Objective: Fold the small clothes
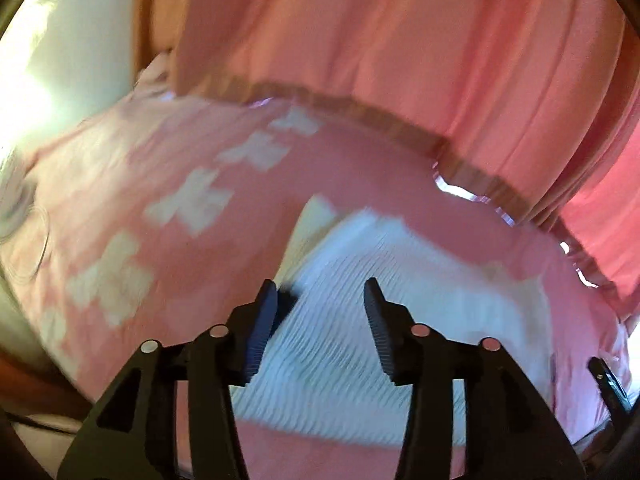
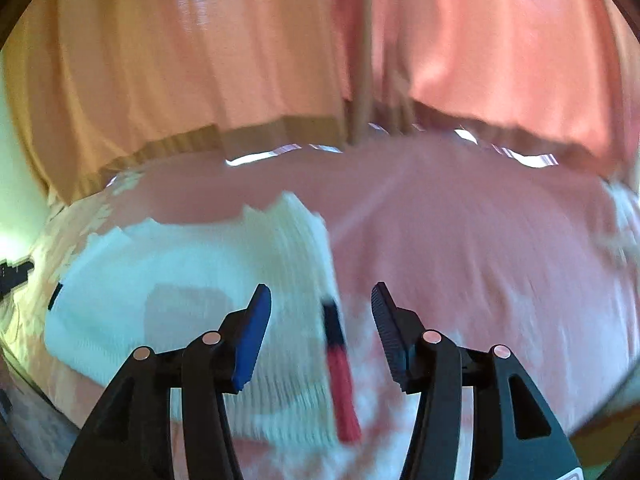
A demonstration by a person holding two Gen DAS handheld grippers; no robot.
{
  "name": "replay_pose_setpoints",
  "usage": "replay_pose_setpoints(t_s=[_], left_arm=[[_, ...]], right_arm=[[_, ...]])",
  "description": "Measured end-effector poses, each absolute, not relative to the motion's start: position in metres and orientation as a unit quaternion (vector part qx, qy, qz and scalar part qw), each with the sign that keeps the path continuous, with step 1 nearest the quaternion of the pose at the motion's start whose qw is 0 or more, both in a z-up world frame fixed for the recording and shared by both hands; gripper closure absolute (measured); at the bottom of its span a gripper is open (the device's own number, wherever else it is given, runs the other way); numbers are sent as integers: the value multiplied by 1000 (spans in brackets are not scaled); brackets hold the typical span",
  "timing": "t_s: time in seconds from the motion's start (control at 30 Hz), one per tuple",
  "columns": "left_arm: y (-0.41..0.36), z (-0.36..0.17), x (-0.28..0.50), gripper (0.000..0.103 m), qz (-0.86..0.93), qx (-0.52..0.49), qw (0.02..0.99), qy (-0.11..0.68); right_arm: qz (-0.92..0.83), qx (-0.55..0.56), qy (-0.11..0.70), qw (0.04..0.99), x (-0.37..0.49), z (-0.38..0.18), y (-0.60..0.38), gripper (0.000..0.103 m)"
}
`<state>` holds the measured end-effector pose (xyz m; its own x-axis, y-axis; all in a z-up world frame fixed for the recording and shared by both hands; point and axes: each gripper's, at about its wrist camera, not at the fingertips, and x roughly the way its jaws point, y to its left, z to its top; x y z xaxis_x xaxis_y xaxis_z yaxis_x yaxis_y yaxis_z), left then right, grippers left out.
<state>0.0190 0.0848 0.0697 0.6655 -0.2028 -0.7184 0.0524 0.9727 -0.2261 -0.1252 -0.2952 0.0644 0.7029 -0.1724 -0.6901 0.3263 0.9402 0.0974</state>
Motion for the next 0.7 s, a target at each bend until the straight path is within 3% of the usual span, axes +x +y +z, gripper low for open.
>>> replay_pose_setpoints(t_s=[0.03,0.07,0.23,0.3,0.37,0.4,0.43,0.63,0.7], left_arm=[[75,72,35,44,-80,-78,909,401],[66,70,48,41,-88,-59,909,404],[28,14,121,42,-100,17,882,460],[26,-11,137,55,-92,28,874,476],[27,-29,148,89,-101,18,860,499],[27,-34,151,94,-113,8,853,510],[27,-33,151,95,-116,5,854,507],[27,11,147,96,-111,14,897,427],[33,-4,159,96,-85,15,891,446]], right_arm=[[-124,97,364,918,-110,63,-296,51],[-108,94,373,917,-92,58,-297,51],[-74,87,422,899,-38,28,-301,51],[-76,70,431,896,-24,19,-298,51],[-85,37,440,893,-10,9,-295,52],[-82,30,450,889,-1,1,-294,69],[-75,35,457,886,3,-3,-296,98],[-69,74,364,926,-5,39,-297,100],[-93,90,394,910,4,21,-313,100]])
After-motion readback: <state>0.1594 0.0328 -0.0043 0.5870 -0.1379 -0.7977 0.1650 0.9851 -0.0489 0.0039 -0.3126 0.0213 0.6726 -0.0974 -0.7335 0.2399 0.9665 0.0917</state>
